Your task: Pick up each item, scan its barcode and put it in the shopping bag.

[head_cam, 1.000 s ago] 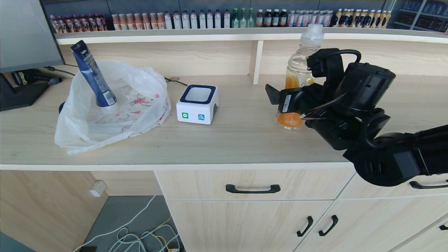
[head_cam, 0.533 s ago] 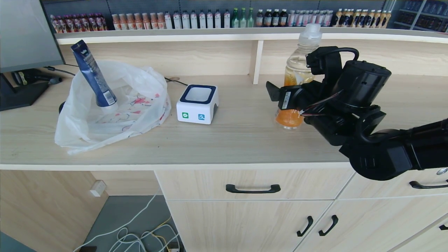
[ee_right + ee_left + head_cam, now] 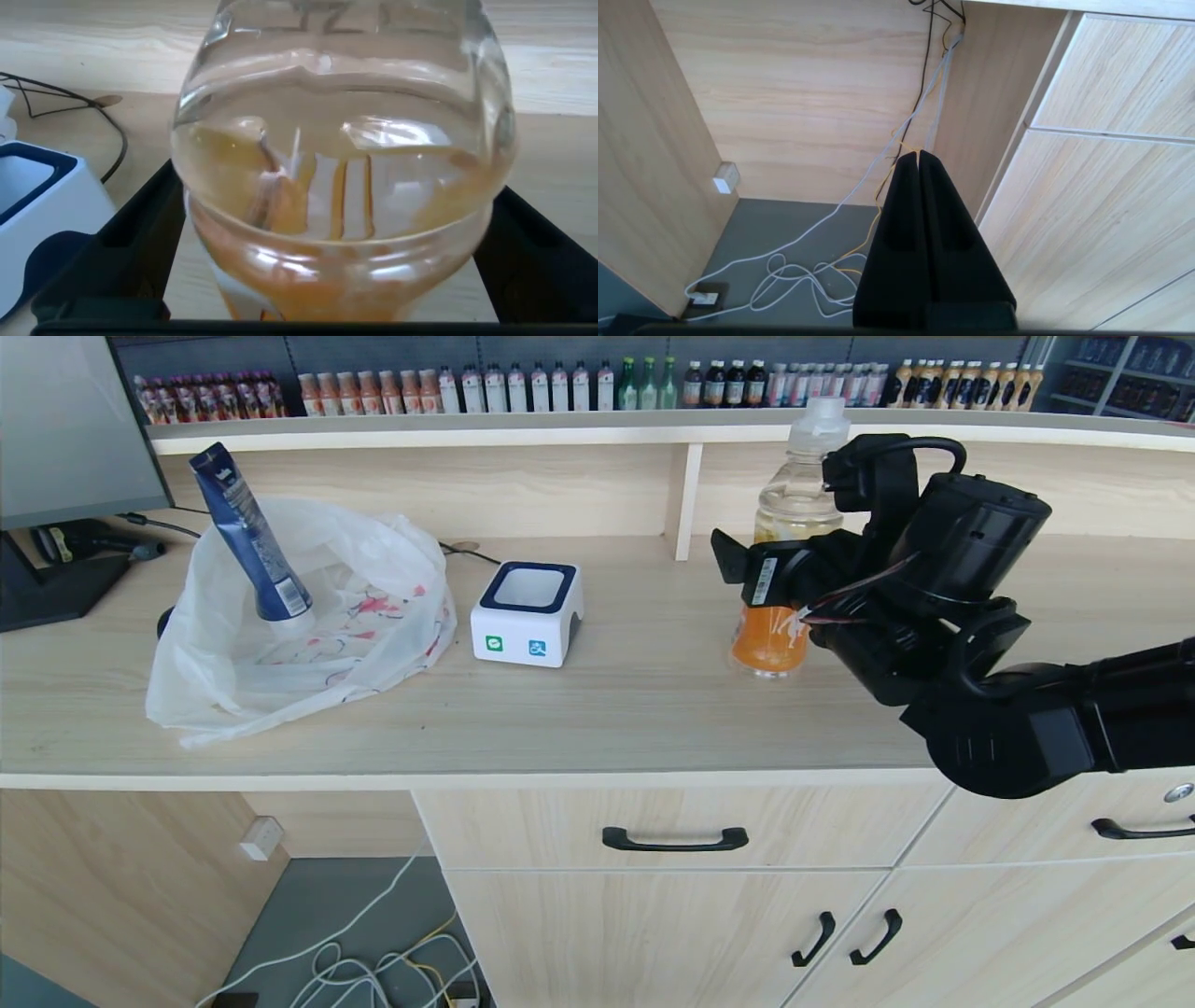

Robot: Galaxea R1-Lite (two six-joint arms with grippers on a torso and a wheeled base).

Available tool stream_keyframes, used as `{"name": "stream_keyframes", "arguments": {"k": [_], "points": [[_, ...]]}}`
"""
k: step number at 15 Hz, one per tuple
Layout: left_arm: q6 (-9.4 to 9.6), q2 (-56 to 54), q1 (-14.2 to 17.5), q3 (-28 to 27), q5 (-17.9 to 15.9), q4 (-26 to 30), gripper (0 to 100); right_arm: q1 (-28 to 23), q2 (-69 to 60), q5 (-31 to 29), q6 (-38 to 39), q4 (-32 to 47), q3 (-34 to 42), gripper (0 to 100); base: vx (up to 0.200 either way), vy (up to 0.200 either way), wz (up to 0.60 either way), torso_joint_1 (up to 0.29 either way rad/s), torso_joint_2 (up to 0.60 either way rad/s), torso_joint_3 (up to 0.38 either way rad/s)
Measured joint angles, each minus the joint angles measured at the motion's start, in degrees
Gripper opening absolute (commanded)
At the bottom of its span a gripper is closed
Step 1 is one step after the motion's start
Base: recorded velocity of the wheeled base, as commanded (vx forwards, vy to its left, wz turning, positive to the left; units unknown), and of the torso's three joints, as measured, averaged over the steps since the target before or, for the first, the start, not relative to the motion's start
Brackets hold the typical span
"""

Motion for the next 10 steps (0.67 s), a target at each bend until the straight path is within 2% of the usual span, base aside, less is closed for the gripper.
{"name": "stream_keyframes", "arguments": {"k": [10], "points": [[-0.02,0.00,0.00,0.00,0.00,0.00,0,0.96,-0.50,-0.48,-0.72,-0.55,0.55,100,0.000,0.000,0.00,0.000,0.00,0.000]]}}
